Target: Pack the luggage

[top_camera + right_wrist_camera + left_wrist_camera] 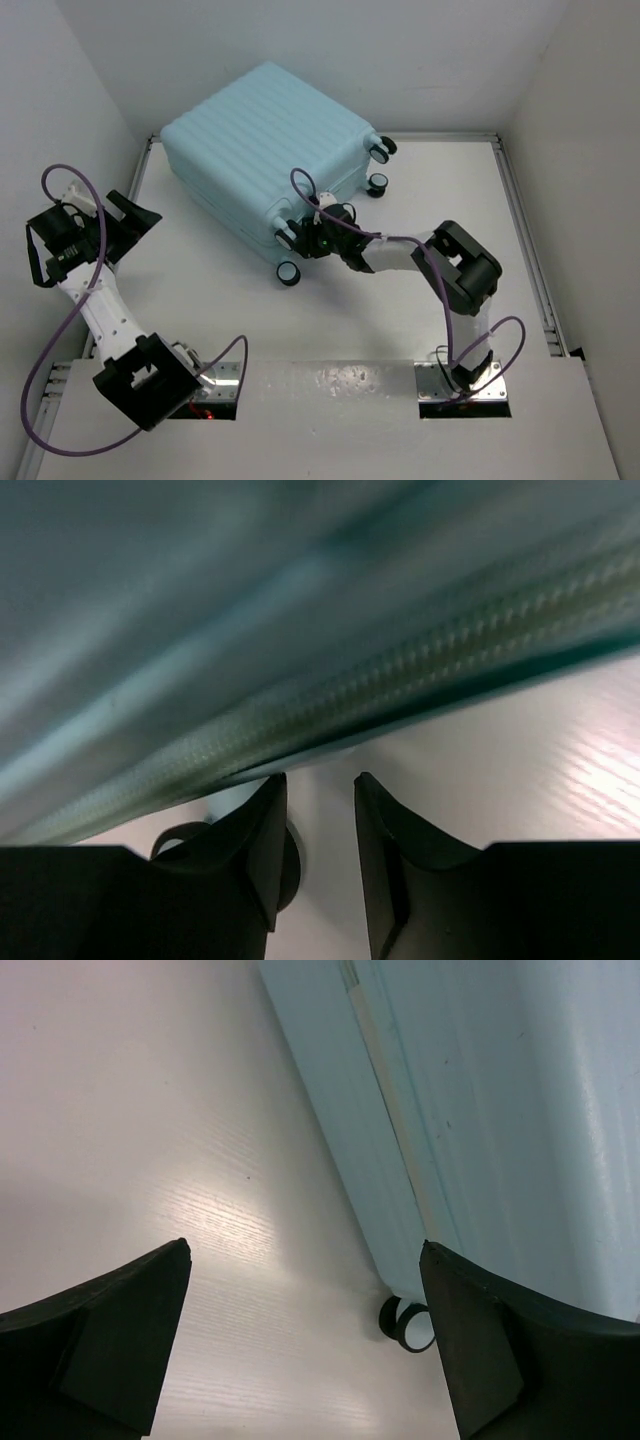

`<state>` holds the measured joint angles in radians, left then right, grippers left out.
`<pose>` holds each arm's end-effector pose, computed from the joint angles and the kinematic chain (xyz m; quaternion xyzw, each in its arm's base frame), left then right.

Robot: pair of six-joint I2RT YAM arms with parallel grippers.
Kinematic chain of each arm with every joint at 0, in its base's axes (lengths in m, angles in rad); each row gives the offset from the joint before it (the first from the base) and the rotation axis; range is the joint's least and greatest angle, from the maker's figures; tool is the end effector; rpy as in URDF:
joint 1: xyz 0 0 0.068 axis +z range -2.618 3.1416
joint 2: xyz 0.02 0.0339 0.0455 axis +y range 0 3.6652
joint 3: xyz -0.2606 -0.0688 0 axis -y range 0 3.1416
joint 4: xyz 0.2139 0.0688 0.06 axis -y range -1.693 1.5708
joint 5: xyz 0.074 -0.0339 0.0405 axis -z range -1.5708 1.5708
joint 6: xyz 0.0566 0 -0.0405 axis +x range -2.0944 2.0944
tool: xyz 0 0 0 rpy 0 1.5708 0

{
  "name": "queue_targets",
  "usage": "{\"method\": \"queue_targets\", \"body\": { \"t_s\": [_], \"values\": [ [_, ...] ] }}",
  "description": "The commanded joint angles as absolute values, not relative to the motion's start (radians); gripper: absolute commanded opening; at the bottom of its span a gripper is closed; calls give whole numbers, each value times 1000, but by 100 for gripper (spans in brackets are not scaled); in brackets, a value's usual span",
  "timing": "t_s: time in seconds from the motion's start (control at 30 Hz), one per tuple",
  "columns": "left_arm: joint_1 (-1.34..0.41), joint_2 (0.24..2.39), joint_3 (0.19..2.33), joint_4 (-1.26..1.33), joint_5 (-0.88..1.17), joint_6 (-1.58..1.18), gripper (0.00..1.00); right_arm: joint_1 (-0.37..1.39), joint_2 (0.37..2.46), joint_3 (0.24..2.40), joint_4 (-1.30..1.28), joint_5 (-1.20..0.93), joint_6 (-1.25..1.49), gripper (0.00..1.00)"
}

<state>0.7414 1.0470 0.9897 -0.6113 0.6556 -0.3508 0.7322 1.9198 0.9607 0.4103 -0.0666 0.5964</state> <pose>0.1707 0.1096 0.3131 -0.3226 0.8010 -0.2042 0.4611 0.2893 0.2651 0.1497 -0.0754 0.8687 0.3242 0.3669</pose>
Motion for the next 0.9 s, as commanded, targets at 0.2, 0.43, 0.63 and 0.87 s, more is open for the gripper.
{"method": "queue_targets", "body": {
  "t_s": [0.2,0.43,0.63,0.87],
  "values": [
    [744,1112,1017,-617,712,-371,99,848,2039,1235,663,23,649,35],
    [638,1112,1049,-627,701,-342,96,856,1858,1037,667,46,565,45],
    [431,1026,1049,-666,667,-350,92,844,1528,882,419,93,307,69],
    [109,950,1058,-686,543,-540,89,665,1335,879,57,5,222,63]
  ]
}}
